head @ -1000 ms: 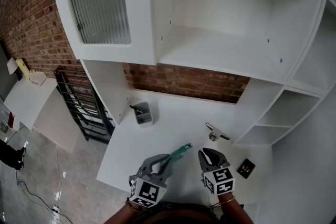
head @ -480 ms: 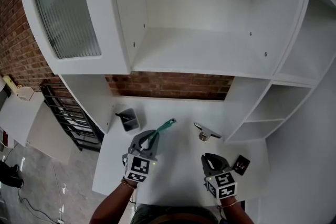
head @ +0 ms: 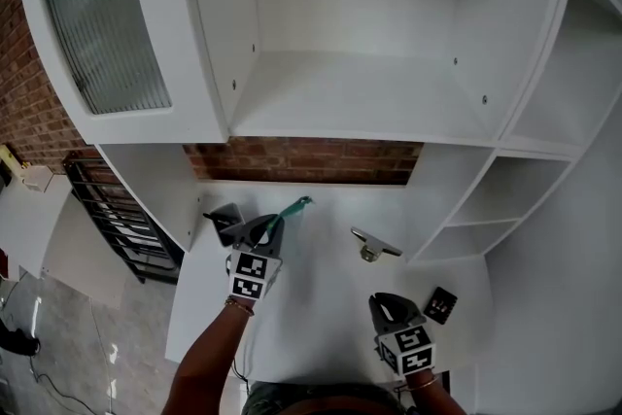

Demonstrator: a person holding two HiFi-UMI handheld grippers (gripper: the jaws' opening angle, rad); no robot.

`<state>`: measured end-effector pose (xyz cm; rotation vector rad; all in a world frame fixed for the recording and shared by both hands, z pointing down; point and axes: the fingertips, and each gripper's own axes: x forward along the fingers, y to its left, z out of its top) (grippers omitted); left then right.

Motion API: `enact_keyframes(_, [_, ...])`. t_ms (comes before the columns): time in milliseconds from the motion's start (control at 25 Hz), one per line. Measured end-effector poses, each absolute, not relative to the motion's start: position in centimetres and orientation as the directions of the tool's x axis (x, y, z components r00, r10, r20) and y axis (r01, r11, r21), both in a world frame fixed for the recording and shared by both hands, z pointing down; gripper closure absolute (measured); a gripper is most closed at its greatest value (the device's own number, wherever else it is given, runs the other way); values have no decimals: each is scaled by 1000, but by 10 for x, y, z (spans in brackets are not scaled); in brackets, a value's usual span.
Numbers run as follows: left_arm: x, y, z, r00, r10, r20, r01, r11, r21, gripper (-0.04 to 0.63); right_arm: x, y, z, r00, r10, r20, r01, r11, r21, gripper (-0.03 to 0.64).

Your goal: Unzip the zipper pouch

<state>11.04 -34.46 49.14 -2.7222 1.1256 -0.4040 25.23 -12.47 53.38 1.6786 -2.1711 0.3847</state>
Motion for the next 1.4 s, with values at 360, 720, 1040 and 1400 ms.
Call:
enact_keyframes(360, [105, -371, 528, 651, -731, 205, -689, -682, -244, 571, 257, -122, 534, -210, -864, 458, -971, 237, 1, 586])
enact_keyframes(720, [117, -350, 560, 712, -652, 260, -648, -753, -114, 571, 254, -118, 535, -199, -863, 464, -972, 235, 20, 586])
enact_keyframes(1040, [129, -328, 597, 774, -546, 321, -598, -797, 87, 569, 251, -115, 537, -200, -860, 470, -973, 232, 11, 588])
enact_keyframes(1400, [131, -316, 613, 783, -503, 366, -577, -807, 125, 568, 253, -114, 534, -194, -863, 467, -974, 226, 13, 588])
